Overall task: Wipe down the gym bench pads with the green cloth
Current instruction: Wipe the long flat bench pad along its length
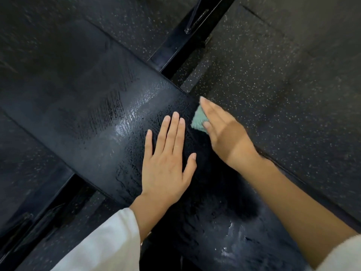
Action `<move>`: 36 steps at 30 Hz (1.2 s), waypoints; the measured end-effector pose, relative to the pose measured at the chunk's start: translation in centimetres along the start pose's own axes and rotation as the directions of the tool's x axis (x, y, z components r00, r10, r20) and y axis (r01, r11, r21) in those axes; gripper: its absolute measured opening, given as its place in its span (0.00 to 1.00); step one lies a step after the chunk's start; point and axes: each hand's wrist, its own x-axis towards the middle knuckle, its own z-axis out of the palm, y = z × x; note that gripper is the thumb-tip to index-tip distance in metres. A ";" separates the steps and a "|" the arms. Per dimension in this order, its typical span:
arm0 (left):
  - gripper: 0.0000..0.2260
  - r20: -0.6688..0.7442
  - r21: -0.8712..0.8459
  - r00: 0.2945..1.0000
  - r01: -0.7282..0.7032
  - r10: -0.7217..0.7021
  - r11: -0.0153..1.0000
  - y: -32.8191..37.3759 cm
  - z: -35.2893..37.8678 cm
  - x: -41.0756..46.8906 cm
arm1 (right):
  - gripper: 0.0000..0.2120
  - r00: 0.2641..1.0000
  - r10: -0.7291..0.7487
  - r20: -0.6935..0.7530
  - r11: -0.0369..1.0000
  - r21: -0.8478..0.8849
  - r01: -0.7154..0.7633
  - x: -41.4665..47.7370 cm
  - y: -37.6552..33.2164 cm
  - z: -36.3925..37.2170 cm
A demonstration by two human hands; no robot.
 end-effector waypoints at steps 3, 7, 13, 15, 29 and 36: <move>0.31 0.006 -0.020 1.000 -0.021 0.021 1.000 -0.3 -0.2 0.0 | 0.24 0.998 -0.053 -0.020 0.996 0.066 0.055 3.9 -1.7 0.8; 0.31 0.005 -0.028 0.996 -0.086 0.087 0.996 -1.3 -0.4 0.0 | 0.25 0.992 -0.129 -0.002 0.987 0.091 0.129 8.4 -3.0 1.5; 0.32 -0.029 0.021 0.995 -0.092 0.093 0.995 -2.8 -1.0 1.3 | 0.26 0.983 -0.178 0.045 0.978 0.115 0.172 9.0 -2.4 1.3; 0.32 -0.036 0.041 0.993 -0.109 0.110 0.993 -3.3 -1.1 1.6 | 0.26 0.978 -0.198 0.059 0.977 0.097 0.192 8.1 -1.9 0.8; 0.31 -0.080 0.113 0.980 -0.174 0.183 0.978 -6.0 -1.7 2.6 | 0.24 0.983 -0.173 0.065 0.960 0.233 0.153 3.0 1.4 -0.4; 0.32 -0.107 0.118 0.970 -0.205 0.218 0.972 -7.0 -1.6 3.0 | 0.24 0.981 -0.192 0.034 0.980 0.068 0.189 12.4 -4.3 0.5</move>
